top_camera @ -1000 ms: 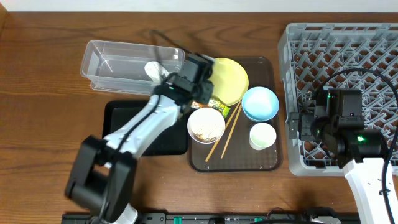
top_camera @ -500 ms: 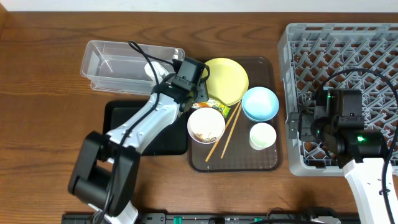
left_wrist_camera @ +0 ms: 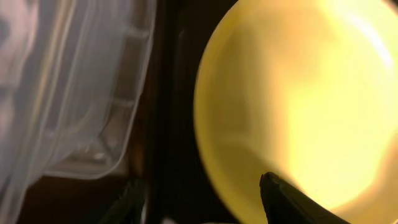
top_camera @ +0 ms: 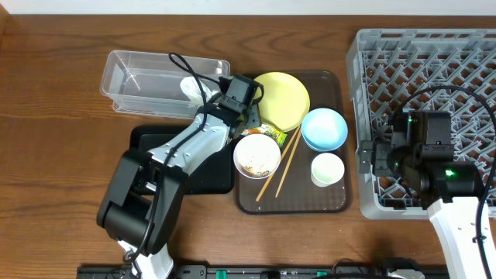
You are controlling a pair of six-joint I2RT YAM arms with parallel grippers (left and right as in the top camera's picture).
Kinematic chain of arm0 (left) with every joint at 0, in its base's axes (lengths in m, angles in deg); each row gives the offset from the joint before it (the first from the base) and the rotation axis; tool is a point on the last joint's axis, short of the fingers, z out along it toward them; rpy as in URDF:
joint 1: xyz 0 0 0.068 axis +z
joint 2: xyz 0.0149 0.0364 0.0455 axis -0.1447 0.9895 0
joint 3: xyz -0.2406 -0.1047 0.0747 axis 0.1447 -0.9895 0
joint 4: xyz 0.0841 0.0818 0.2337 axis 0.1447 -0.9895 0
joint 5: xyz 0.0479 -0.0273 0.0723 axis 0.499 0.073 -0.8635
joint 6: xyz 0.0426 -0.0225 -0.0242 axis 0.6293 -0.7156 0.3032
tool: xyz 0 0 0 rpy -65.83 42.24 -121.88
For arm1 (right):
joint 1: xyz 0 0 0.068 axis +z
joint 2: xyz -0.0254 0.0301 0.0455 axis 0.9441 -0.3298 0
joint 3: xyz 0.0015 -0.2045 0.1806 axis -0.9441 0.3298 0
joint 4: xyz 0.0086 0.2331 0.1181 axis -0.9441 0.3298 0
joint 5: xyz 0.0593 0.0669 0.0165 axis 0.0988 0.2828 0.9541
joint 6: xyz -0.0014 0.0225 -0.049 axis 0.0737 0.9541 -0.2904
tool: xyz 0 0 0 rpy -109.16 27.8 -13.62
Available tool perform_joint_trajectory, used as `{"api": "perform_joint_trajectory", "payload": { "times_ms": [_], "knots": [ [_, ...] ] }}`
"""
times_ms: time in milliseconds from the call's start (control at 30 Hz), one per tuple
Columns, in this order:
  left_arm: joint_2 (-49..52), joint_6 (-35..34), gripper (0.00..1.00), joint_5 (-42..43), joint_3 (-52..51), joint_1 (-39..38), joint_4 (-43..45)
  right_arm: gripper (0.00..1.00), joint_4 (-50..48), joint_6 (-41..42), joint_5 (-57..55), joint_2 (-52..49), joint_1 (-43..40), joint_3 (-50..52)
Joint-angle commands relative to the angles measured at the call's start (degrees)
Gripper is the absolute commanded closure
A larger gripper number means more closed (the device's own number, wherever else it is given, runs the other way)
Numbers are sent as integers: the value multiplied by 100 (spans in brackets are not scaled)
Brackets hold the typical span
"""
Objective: Sort waste into correct bins and load items into the dishwasher rack
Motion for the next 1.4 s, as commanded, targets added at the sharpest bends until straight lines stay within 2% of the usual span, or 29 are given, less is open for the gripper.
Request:
{"api": "perform_joint_trajectory", "payload": {
  "times_ms": [0,100,400,433,467,567,800,933,967,1033,1067,1100,1133,1167,1267,1367],
  "knots": [
    [59,232,39,15,20,0,13,1,4,-50,103,26,24,-111],
    [66,234,45,15,20,-9,-42,1,4,-48,103,26,24,-111],
    [79,232,46,15,-13,-24,-162,1,7,-50,103,26,24,-111],
    [79,236,56,15,-13,-46,-160,1,7,-50,103,26,24,-111],
    [79,258,62,15,-13,-66,-160,1,7,-48,103,26,24,-111],
    [79,343,94,20,-13,-155,-168,1,7,-50,103,26,24,-111],
    [-157,708,94,37,0,-334,-181,1,2,-50,101,26,24,-111],
    [-516,931,94,557,0,-334,-160,1,2,-50,101,26,24,-111],
    [-570,1104,94,741,0,-337,-164,1,0,-50,101,28,24,-109],
    [-616,1639,83,1023,0,-339,-232,1,0,-50,101,26,24,-111],
    [-619,2098,61,1165,0,-341,-302,1,0,-50,101,26,24,-111],
    [-616,2632,44,1217,0,-339,-404,1,4,-50,101,26,24,-111],
    [-612,3112,39,1215,0,-339,-501,1,7,-50,103,26,24,-111],
    [-612,3650,38,1215,0,-339,-605,1,7,-50,103,26,24,-111],
    [-612,4607,35,1213,-2,-339,-728,1,2,-50,103,26,24,-111],
    [-612,5123,34,1215,-2,-339,-741,1,2,-50,103,26,24,-111]
  ]
}}
